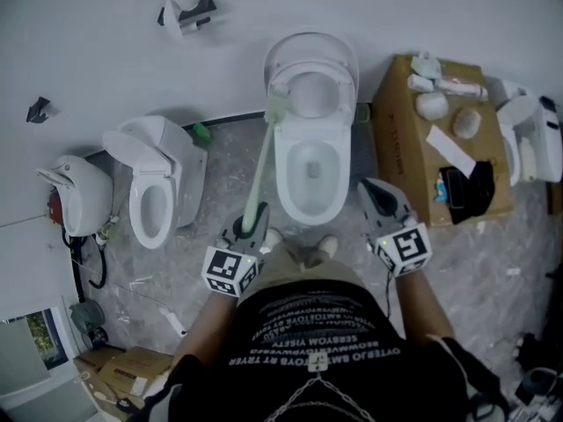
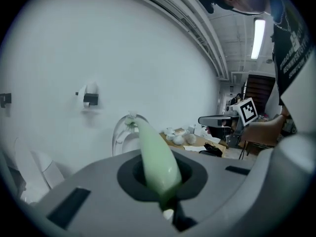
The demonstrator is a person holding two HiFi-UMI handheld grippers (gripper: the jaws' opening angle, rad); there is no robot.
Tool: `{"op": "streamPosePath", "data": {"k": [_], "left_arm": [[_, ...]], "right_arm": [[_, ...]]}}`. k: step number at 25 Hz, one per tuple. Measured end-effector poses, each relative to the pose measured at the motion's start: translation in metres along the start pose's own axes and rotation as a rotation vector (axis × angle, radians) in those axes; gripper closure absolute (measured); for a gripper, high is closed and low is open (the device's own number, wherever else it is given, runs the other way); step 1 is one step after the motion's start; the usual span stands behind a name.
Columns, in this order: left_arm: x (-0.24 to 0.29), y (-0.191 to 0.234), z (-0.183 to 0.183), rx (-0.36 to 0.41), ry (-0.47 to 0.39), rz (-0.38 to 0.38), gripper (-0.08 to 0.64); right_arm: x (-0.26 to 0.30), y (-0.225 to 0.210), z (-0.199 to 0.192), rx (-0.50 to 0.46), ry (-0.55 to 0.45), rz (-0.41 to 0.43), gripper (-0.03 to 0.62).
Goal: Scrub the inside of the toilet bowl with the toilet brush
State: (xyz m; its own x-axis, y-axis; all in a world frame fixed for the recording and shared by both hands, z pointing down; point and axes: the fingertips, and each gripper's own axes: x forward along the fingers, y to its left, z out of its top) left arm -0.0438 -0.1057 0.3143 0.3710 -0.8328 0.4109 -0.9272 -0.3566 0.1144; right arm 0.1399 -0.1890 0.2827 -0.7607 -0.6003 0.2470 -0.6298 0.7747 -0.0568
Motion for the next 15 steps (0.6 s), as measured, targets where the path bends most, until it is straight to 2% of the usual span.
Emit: {"op": "streamPosePath", "data": {"k": [7, 15], "left_arm": [[-0.007, 0.024, 0.038, 0.046, -0.072, -0.051, 0.558], [-0.014, 0.060, 0.044, 0.106, -0.073, -0.162, 0.558]], "right_arm": [[0.022, 0.017, 0.031, -0.030, -0.011, -0.042, 0.589], [0.052, 0.050, 0.037, -0.045, 0.005, -0.127, 0.589]]}}
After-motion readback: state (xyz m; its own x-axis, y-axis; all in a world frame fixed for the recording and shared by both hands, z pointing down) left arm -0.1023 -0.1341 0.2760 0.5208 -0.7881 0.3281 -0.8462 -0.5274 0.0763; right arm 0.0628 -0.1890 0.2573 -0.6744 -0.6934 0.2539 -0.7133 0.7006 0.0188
